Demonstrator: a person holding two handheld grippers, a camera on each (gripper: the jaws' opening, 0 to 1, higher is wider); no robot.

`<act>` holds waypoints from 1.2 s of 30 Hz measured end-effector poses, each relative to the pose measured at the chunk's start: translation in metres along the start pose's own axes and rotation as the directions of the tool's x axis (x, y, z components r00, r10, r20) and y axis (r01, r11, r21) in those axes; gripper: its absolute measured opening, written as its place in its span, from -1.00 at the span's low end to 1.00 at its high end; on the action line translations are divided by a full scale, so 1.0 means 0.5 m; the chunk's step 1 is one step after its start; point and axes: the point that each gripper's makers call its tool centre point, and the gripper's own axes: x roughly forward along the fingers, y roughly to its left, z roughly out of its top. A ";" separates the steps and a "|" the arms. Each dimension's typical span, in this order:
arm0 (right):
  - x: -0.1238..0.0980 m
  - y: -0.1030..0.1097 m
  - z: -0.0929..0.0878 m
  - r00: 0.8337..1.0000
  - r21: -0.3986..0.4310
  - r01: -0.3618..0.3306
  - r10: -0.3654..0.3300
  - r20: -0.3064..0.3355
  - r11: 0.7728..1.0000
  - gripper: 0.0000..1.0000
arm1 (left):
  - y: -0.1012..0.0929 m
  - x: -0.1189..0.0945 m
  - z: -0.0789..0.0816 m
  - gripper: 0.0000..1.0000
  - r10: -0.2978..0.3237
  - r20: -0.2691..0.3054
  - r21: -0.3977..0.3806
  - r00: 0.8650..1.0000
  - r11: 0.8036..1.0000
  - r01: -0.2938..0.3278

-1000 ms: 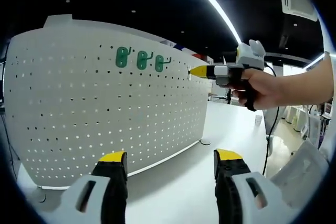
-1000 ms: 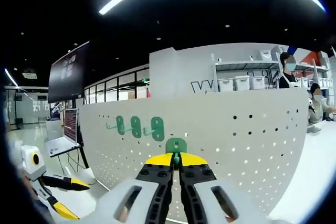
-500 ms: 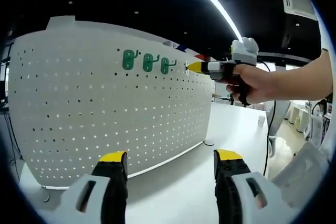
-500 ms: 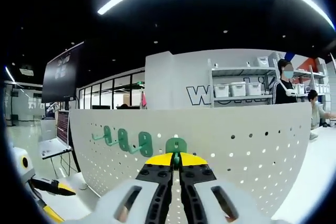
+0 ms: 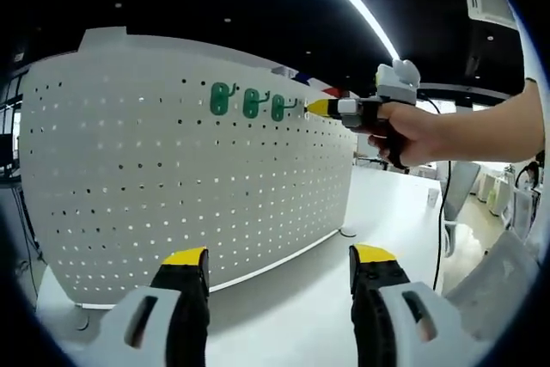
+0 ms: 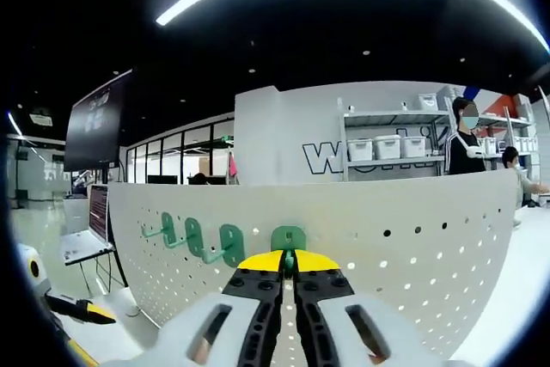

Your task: Insert the hook assembly into the mounting plate slot until the hook locks in place.

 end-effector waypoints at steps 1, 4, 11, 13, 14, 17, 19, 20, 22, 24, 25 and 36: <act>0.002 0.000 0.000 1.000 0.003 0.000 0.000 0.001 1.000 -0.98 | 0.000 0.000 0.000 0.36 0.000 0.000 0.000 1.000 1.000 0.000; 0.008 0.000 -0.003 1.000 0.015 0.002 -0.002 -0.001 1.000 -0.98 | 0.001 -0.002 -0.001 0.35 0.003 -0.004 -0.002 1.000 1.000 -0.003; 0.015 0.002 -0.004 1.000 0.009 0.002 -0.002 -0.001 1.000 -0.98 | 0.005 -0.001 -0.007 0.34 0.005 -0.012 -0.005 1.000 1.000 -0.005; 0.015 0.002 -0.004 1.000 0.008 0.004 -0.004 0.000 1.000 -0.98 | 0.005 0.000 -0.009 0.34 0.004 -0.013 -0.006 1.000 1.000 -0.004; 0.015 0.002 -0.004 1.000 0.007 0.005 -0.005 0.001 1.000 -0.98 | 0.005 0.001 -0.010 0.34 0.004 -0.014 -0.007 1.000 1.000 -0.004; 0.017 0.003 -0.004 1.000 -0.007 0.017 -0.017 -0.002 1.000 -0.98 | 0.005 0.002 -0.012 0.34 0.003 -0.016 -0.012 1.000 1.000 -0.003; 0.018 0.004 -0.004 1.000 -0.018 0.030 -0.030 -0.004 0.999 -0.98 | 0.005 0.003 -0.013 0.34 0.002 -0.017 -0.012 1.000 1.000 -0.003; 0.018 0.004 -0.004 0.999 -0.022 0.035 -0.035 -0.004 0.999 -0.98 | 0.005 0.003 -0.014 0.34 0.002 -0.017 -0.012 1.000 1.000 -0.003; 0.019 0.003 -0.005 0.998 -0.055 0.059 -0.059 -0.008 0.997 -0.98 | 0.006 0.003 -0.015 0.33 0.003 -0.019 -0.013 1.000 1.000 -0.004; 0.020 0.005 -0.007 0.997 -0.061 0.079 -0.079 -0.010 0.995 -0.98 | 0.008 0.003 -0.015 0.33 0.004 -0.018 -0.013 1.000 1.000 -0.005; 0.021 0.003 -0.007 0.995 -0.051 0.095 -0.095 -0.007 0.994 -0.98 | 0.009 0.002 -0.015 0.34 0.007 -0.018 -0.012 1.000 1.000 -0.008; 0.022 0.005 -0.014 0.976 -0.093 0.215 -0.217 -0.012 0.972 -0.97 | 0.013 -0.001 -0.014 0.33 0.017 -0.014 -0.010 1.000 1.000 -0.017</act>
